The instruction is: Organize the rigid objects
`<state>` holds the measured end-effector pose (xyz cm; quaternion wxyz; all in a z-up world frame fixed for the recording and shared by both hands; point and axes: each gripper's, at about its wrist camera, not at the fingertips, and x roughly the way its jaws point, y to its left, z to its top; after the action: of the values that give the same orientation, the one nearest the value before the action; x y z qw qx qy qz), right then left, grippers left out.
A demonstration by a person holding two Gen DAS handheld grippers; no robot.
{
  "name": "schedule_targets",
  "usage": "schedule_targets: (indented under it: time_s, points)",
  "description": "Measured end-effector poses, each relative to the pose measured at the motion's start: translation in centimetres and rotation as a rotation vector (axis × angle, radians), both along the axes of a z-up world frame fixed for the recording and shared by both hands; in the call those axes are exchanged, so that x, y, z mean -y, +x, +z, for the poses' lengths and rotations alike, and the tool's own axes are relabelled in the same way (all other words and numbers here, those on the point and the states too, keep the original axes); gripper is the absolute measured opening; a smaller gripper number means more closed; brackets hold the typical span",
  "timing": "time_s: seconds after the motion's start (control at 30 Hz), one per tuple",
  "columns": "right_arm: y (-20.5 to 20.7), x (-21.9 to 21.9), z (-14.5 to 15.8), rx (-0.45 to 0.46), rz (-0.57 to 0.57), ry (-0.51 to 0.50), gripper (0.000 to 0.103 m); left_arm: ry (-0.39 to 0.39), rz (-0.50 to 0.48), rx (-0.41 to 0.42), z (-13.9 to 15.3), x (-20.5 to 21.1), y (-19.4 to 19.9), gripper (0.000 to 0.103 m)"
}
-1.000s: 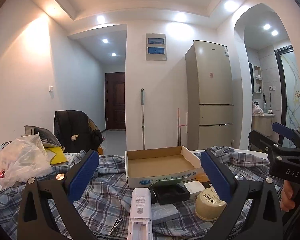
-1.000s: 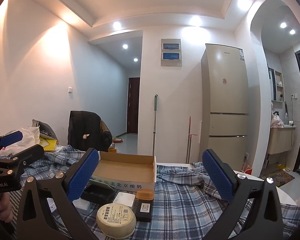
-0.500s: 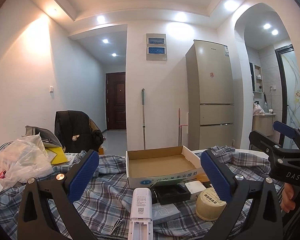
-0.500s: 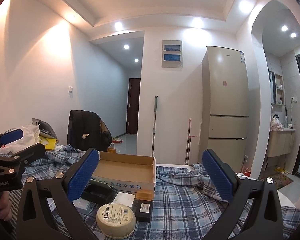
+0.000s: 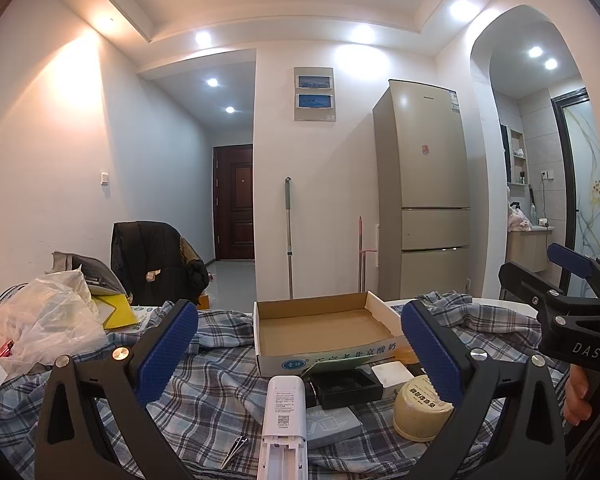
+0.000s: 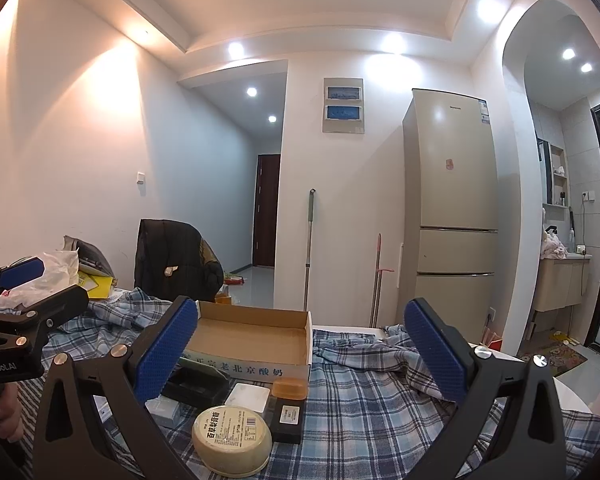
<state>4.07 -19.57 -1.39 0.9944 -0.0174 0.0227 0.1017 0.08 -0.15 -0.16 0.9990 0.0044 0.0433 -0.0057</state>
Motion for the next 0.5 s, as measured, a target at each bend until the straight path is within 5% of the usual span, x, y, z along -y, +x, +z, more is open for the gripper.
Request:
schedule_targets:
  time_s: [0.5]
  points:
    - [0.03, 0.1, 0.0, -0.005, 0.0, 0.0, 0.103, 0.002, 0.008, 0.001, -0.06, -0.08, 0.07, 0.103]
